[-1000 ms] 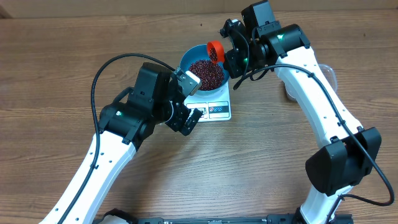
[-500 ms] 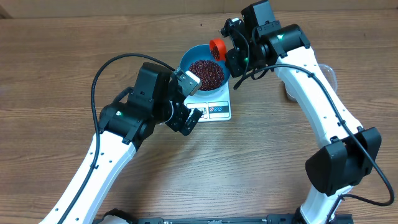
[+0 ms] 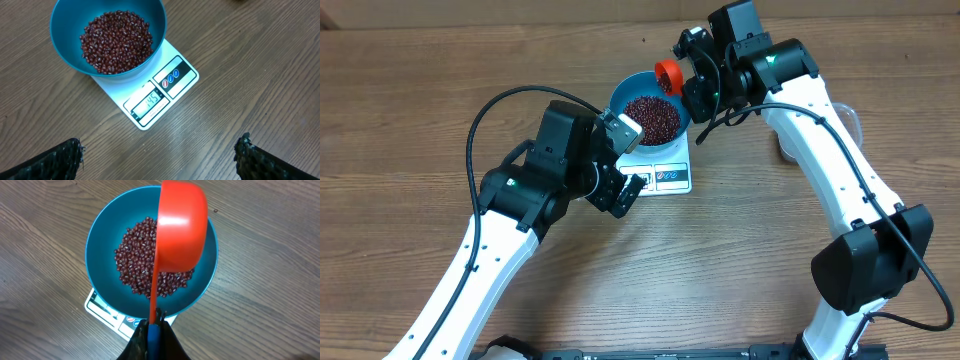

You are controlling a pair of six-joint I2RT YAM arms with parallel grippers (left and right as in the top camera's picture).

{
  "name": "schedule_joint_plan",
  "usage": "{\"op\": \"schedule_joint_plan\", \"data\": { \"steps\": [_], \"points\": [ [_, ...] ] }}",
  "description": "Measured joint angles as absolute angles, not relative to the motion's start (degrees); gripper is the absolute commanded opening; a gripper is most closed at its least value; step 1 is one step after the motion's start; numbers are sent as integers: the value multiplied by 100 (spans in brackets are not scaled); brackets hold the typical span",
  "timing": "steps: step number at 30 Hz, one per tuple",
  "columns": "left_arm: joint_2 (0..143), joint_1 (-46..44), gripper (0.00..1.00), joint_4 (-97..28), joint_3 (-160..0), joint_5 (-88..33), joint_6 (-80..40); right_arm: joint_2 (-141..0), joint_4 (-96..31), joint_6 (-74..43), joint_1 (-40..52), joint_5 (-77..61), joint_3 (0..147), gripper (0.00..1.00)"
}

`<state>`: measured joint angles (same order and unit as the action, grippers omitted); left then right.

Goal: Scoop item into bowl and weigh 150g on scale

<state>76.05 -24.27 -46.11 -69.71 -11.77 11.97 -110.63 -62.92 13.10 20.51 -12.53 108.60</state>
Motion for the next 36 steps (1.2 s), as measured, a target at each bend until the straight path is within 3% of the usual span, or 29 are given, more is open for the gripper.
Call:
{"op": "schedule_joint_plan", "data": {
  "steps": [29, 36],
  "points": [
    [7605, -2427, 100, -4611, -6971, -1177, 1197, -11063, -6427, 1350, 2049, -1396, 10860, 4],
    [7605, -2427, 99, -4611, -6971, -1177, 1199, -11063, -6626, 1221, 1581, -2259, 10860, 4]
  ]
}}
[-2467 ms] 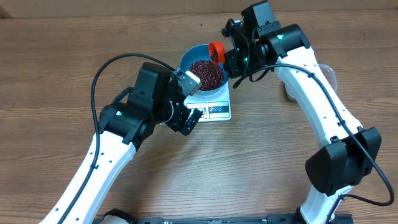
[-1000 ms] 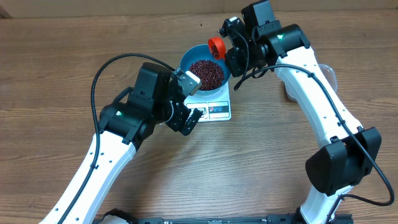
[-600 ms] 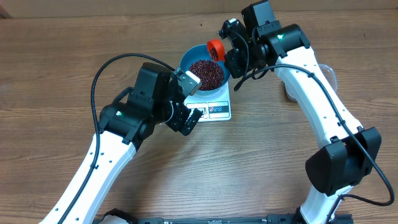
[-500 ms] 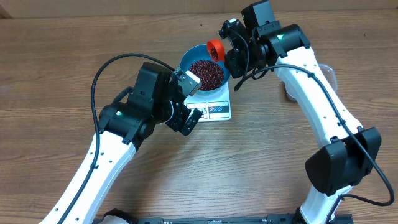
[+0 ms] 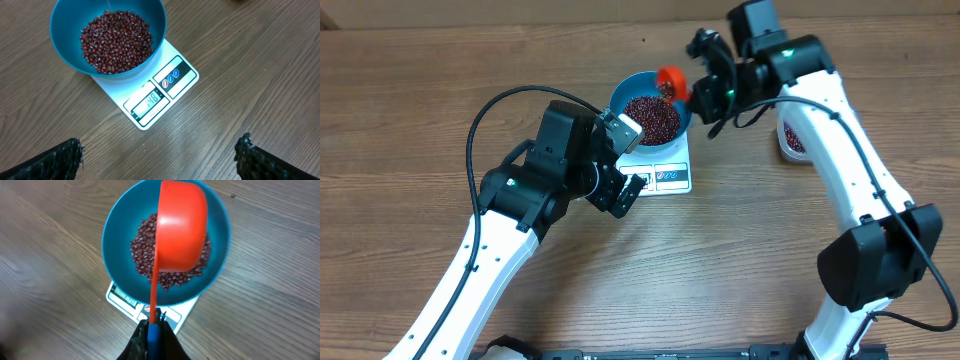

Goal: Scoop item into bowl and weigh 150g on scale

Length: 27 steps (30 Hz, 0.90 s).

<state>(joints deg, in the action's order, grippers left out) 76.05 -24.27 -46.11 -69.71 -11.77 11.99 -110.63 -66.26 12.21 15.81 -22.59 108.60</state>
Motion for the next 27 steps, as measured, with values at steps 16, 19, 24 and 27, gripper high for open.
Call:
{"op": "schedule_joint_plan", "data": {
  "steps": [16, 19, 24, 27],
  "points": [
    [7605, -2427, 100, -4611, -6971, -1177, 1197, -11063, -6818, 1203, 989, -3328, 10860, 4],
    [7605, -2427, 100, -4611, -6971, -1177, 1197, -11063, -6820, 1201, 989, -3343, 10860, 4],
    [7605, -2427, 99, -4611, -6971, -1179, 1199, -11063, -6820, 1201, 989, -3367, 10860, 4],
    [7605, -2427, 99, -4611, -6971, -1179, 1197, -11063, -6820, 1201, 989, -3369, 10860, 4]
  ]
}}
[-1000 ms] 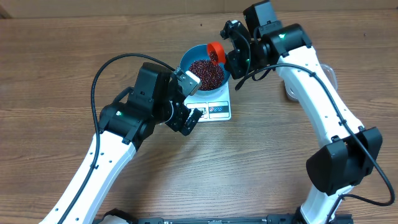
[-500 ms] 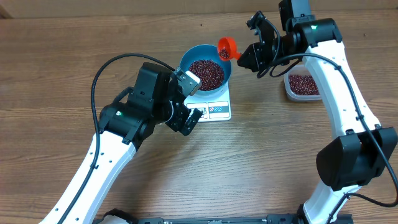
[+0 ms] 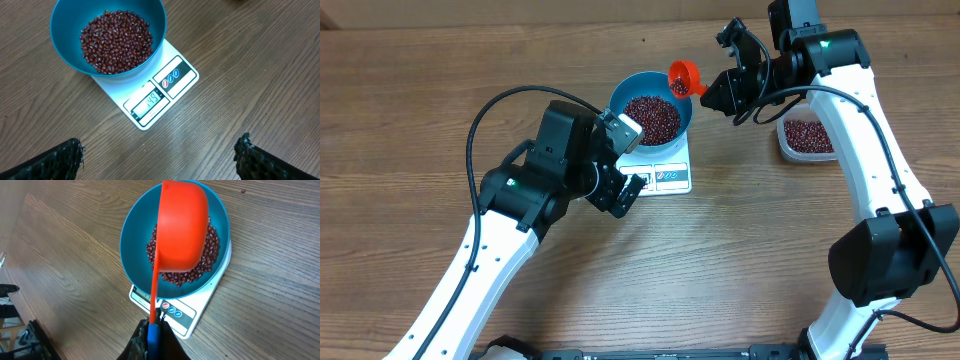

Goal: Scoop item into bowl and weigh 150g on scale

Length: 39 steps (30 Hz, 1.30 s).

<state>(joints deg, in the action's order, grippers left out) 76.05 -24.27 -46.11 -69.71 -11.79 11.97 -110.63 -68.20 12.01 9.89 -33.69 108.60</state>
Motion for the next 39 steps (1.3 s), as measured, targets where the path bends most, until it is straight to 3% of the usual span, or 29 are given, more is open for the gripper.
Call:
{"op": "schedule_joint_plan", "data": {
  "steps": [20, 39],
  "points": [
    [7605, -2427, 100, -4611, -6971, -1177, 1197, -11063, -6718, 941, 1975, -1765, 10860, 4],
    [7605, -2427, 100, -4611, -6971, -1177, 1197, -11063, -6831, 919, 746, -3948, 10860, 4]
  ]
}}
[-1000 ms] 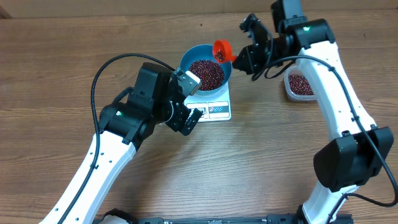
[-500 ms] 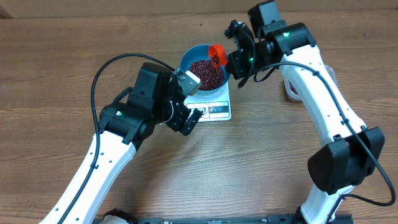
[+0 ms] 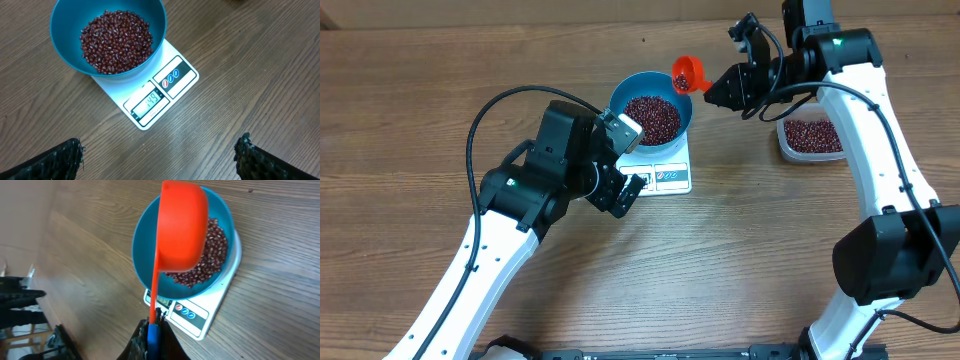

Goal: Scoop item into bowl and weigh 150g on scale

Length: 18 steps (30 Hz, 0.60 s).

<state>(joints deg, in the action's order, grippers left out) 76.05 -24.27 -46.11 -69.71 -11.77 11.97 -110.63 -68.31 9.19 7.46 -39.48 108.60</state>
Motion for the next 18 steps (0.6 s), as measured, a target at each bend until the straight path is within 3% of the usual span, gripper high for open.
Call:
{"op": "schedule_joint_plan", "data": {
  "steps": [18],
  "points": [
    [7605, -2427, 99, -4611, -6971, -1177, 1197, -11063, -6912, 919, 751, -4132, 10860, 4]
  ]
}}
